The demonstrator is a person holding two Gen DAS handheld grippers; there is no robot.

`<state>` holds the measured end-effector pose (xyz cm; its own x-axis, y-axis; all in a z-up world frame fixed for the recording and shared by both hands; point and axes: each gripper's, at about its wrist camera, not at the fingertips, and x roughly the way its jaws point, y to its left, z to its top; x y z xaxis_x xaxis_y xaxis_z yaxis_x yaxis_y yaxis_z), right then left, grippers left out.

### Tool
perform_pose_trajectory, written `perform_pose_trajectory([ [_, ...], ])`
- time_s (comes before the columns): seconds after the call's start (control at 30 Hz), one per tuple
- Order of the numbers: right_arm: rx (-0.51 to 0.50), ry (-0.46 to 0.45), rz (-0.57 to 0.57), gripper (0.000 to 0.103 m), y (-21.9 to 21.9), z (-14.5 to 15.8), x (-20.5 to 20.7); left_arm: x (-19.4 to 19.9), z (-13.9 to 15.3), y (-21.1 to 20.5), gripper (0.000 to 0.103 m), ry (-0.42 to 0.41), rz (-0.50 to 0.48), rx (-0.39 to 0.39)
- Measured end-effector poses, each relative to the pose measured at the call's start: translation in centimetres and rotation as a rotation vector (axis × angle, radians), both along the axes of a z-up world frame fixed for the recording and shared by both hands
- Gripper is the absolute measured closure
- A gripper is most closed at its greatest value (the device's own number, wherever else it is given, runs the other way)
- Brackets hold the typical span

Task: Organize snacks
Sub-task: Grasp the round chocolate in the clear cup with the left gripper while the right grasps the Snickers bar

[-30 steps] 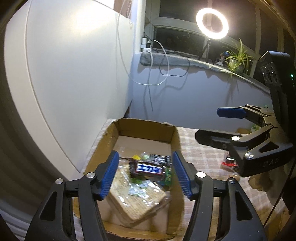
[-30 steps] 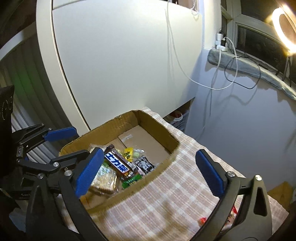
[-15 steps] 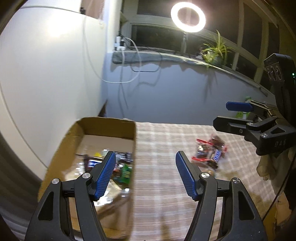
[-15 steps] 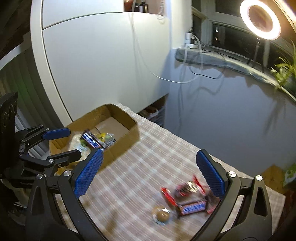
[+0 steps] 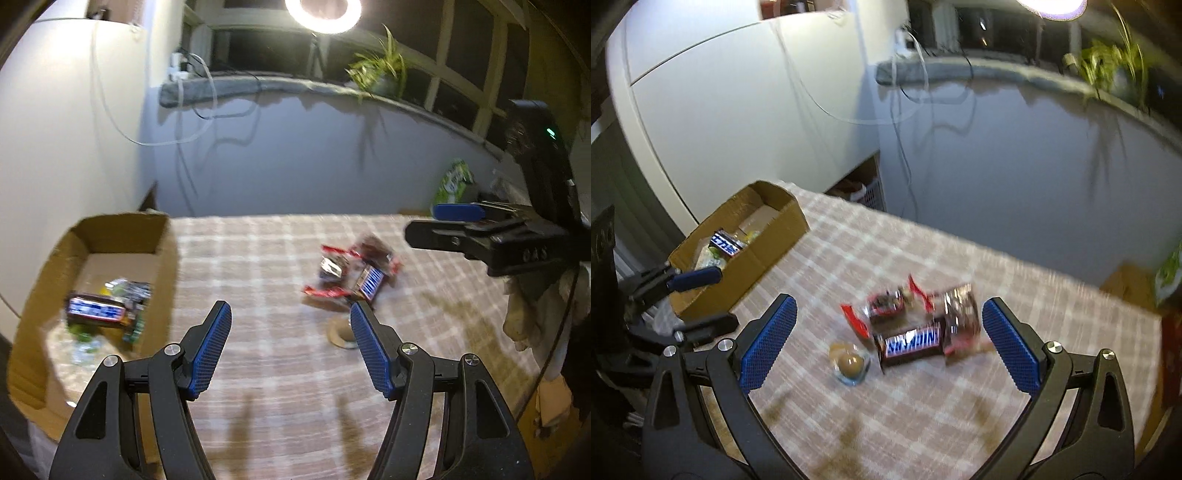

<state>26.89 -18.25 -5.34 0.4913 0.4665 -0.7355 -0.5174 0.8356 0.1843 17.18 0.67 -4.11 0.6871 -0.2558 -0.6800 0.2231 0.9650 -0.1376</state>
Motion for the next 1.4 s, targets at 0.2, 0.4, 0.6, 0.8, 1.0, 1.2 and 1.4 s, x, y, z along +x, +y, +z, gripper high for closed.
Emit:
perform_pose_trajectory([
  [0.2, 0.04, 0.218, -0.099, 0.014, -1.5, -4.5, 1.7, 0.5, -2.2, -2.7, 0.037, 0.059, -0.071, 0.001],
  [0.4, 0.079, 0.373, -0.183, 0.045, -1.8, -8.1, 3.3, 1.4, -3.9, -4.0, 0.044, 0.11, -0.109, -0.005],
  [0.6, 0.117, 0.451, -0.261, 0.05, -1.9, -10.1, 4.6, 2.2, -4.5, -5.0, 0.044, 0.125, -0.144, -0.001],
  [0.8, 0.055, 0.431, -0.263, 0.05, 0.1, -10.5, 5.2, 3.2, -5.4, -5.8, 0.044, 0.135, -0.168, 0.02],
  [1.0, -0.052, 0.384, -0.21, 0.054, 1.7, -10.5, 5.4, 3.9, -6.5, -6.3, 0.044, 0.146, -0.165, 0.036],
  [1.2, -0.075, 0.392, -0.167, 0.067, 1.6, -10.4, 5.4, 4.4, -7.6, -7.1, 0.068, 0.14, -0.17, 0.093],
  [1.4, -0.058, 0.4, -0.146, 0.07, 1.0, -10.2, 5.0, 4.5, -7.7, -7.5, 0.073, 0.128, -0.175, 0.096],
])
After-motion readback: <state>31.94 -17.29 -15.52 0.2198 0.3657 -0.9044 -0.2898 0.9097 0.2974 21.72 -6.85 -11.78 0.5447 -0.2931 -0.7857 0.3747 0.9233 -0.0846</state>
